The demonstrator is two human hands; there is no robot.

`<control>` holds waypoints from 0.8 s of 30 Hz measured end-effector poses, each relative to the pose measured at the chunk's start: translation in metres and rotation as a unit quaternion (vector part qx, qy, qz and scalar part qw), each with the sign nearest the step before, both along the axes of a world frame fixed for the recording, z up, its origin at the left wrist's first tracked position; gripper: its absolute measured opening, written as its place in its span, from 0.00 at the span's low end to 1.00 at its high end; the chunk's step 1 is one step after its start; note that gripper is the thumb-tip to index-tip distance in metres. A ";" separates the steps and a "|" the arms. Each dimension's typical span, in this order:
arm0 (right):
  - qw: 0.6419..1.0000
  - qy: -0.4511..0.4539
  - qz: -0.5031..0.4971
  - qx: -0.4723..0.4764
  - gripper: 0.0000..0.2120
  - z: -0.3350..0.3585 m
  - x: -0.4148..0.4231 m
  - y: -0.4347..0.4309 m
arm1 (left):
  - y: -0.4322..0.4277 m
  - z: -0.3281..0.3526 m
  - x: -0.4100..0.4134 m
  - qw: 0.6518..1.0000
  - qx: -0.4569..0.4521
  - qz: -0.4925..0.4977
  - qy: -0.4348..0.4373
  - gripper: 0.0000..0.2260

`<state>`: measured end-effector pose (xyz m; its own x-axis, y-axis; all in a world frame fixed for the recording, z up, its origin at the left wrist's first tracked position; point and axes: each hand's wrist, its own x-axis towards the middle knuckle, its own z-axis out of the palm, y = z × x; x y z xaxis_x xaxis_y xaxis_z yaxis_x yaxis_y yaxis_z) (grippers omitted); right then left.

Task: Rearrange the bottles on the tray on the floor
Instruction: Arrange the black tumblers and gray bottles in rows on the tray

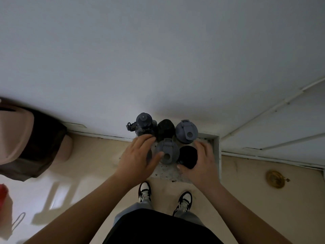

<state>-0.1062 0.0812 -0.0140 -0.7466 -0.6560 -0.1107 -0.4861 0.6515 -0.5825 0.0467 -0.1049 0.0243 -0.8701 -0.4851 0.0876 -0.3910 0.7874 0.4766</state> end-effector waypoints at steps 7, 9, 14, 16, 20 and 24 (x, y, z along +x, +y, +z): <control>0.976 0.089 0.194 0.032 0.37 0.016 0.022 -0.049 | -0.020 -0.028 0.034 0.974 0.066 0.021 -0.217 0.44; 0.972 0.082 0.204 0.077 0.36 0.011 0.026 -0.061 | -0.020 -0.035 0.033 0.976 0.060 0.017 -0.210 0.44; 0.977 0.074 0.179 0.095 0.33 0.003 0.030 -0.069 | -0.024 -0.041 0.024 0.980 0.061 0.035 -0.185 0.42; 0.977 0.077 0.174 0.094 0.32 0.001 0.030 -0.068 | -0.024 -0.042 0.023 0.981 0.055 0.034 -0.181 0.42; 0.980 0.074 0.163 0.089 0.32 -0.002 0.032 -0.067 | -0.023 -0.044 0.024 0.984 0.051 0.028 -0.171 0.40; 0.985 0.061 0.138 0.081 0.31 -0.003 0.037 -0.069 | -0.026 -0.042 0.026 0.983 0.052 0.017 -0.174 0.40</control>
